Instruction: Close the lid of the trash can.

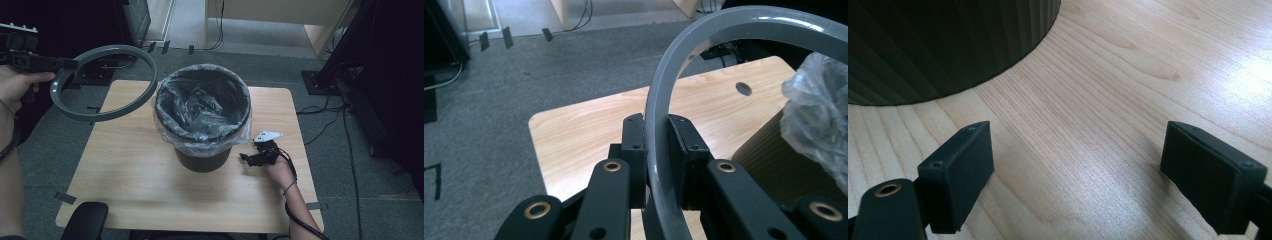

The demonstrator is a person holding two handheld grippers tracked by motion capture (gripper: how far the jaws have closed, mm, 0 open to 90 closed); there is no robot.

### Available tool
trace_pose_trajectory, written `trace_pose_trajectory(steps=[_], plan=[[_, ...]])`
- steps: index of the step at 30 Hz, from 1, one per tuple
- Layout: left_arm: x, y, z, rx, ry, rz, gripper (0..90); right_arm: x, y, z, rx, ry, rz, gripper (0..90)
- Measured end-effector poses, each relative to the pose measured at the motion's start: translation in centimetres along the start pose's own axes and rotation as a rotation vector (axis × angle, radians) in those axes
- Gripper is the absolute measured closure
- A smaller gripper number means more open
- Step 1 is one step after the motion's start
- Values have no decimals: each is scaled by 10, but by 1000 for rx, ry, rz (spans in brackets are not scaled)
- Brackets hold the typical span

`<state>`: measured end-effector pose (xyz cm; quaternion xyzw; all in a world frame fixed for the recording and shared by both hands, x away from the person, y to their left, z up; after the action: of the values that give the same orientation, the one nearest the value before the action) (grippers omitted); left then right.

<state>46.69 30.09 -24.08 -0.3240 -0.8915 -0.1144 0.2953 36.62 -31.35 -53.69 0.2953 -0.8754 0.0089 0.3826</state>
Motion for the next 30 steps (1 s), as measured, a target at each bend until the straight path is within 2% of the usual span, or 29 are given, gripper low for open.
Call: trace_pose_trajectory(steps=[9, 30], plan=[[-9, -13, -15, -31, -7, 23, 788, 0, 0, 0, 0, 0, 0, 130], [-37, -37, -32, -85, -5, 75, 787, 0, 0, 0, -2, 1, 1, 130]])
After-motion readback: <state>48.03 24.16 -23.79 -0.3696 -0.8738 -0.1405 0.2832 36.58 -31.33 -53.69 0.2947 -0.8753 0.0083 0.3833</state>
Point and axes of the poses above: each handheld gripper's, and its own axes: x roughly backward along the jaws, z roughly out of its underside, y roughly to its left, the point moved 2 cm from there along -x, roughly forward along the jaws, and after that the axes turned 15 degrees about -x, right-handed, at the moved point
